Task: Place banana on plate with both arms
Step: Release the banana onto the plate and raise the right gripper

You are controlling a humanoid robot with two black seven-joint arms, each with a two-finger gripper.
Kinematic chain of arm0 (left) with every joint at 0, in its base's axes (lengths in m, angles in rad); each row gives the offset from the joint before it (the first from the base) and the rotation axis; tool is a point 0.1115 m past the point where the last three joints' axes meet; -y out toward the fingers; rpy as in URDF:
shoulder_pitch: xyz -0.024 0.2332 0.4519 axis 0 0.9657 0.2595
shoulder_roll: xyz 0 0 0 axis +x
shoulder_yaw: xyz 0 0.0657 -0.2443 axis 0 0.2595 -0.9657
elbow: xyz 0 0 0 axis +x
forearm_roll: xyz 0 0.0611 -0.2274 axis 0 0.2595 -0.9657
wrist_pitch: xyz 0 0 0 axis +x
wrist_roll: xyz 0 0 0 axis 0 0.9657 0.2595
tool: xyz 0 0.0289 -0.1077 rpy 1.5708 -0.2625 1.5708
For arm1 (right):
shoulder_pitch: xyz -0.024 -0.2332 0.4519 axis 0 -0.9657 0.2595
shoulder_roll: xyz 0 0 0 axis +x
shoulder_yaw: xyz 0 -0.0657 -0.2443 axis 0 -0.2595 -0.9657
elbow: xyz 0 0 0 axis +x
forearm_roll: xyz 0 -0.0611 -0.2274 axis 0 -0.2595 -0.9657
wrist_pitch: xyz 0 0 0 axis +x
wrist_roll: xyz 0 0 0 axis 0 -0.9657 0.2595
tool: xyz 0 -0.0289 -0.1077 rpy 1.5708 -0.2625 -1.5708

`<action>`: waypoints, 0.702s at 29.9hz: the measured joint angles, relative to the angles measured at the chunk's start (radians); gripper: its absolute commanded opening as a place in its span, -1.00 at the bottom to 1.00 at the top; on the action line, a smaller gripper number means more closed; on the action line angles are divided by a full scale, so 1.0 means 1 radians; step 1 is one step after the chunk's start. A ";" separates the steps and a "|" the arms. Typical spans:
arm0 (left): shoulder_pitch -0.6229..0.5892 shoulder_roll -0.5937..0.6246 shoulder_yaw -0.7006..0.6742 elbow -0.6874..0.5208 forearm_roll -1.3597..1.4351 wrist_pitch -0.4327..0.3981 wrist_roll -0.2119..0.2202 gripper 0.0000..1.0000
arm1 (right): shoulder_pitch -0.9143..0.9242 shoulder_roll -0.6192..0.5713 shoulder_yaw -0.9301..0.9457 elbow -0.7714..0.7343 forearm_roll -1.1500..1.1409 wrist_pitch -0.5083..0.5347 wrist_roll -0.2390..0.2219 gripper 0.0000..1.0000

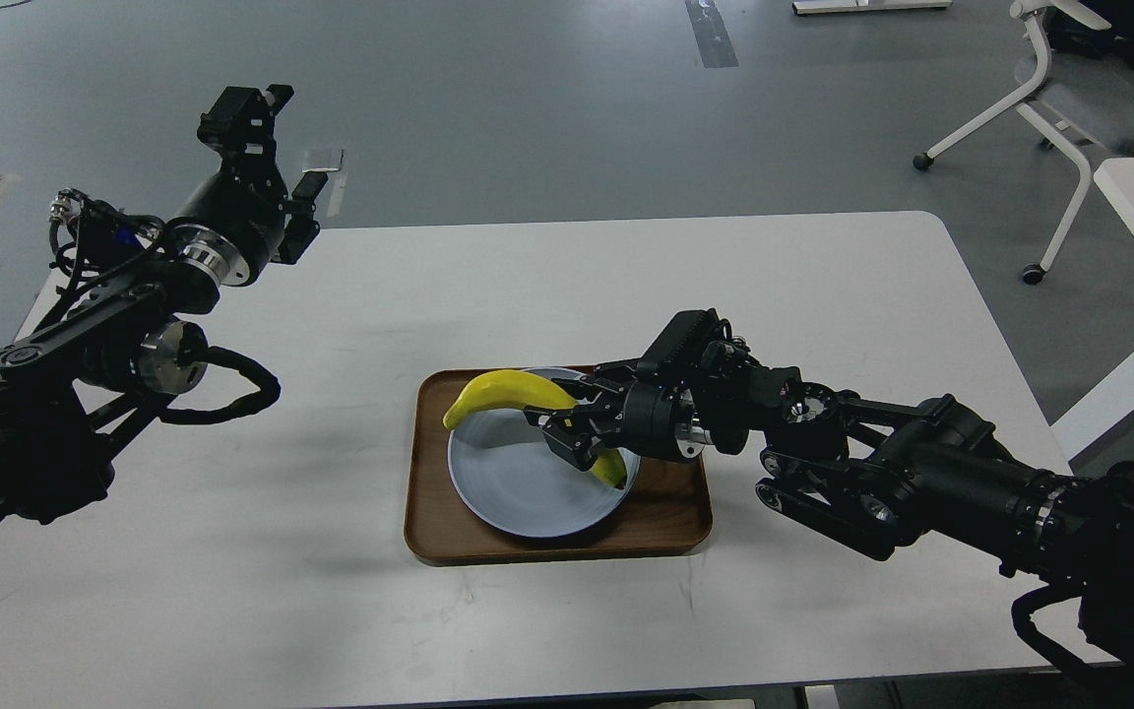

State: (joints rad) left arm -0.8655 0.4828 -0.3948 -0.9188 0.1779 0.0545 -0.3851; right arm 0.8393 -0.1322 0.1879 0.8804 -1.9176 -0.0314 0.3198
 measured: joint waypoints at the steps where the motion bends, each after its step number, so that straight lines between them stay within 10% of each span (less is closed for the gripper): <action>1: 0.000 0.000 -0.001 0.000 0.000 0.000 0.000 0.97 | -0.002 0.000 0.003 0.003 0.018 0.000 -0.003 1.00; 10: 0.000 0.000 -0.008 0.005 -0.006 -0.001 0.004 0.97 | 0.028 -0.017 0.157 0.008 0.184 -0.010 -0.017 1.00; 21: -0.007 0.011 -0.036 0.002 -0.018 -0.181 -0.052 0.97 | 0.031 -0.146 0.506 0.006 1.230 0.108 -0.105 1.00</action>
State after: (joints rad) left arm -0.8726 0.4942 -0.4309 -0.9165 0.1597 -0.1261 -0.4367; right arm 0.8702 -0.2784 0.6939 0.8859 -0.6877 0.0770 0.2150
